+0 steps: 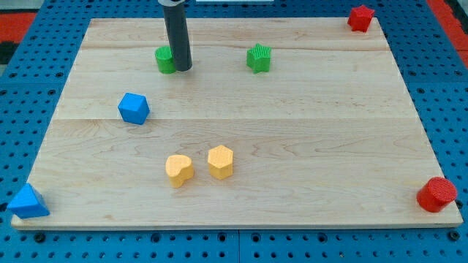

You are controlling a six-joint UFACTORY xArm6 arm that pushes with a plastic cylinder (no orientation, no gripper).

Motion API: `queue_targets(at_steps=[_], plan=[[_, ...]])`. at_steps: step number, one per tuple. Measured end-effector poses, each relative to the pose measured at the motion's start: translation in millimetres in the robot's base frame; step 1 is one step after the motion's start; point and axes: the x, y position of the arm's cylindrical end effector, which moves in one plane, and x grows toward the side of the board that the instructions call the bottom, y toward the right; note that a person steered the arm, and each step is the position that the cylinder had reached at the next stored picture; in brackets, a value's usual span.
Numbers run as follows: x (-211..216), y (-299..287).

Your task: Slide the green circle towards top right

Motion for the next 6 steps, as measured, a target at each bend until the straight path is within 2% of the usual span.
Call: queue_targets(at_steps=[6], plan=[[-5.8,-76.0]])
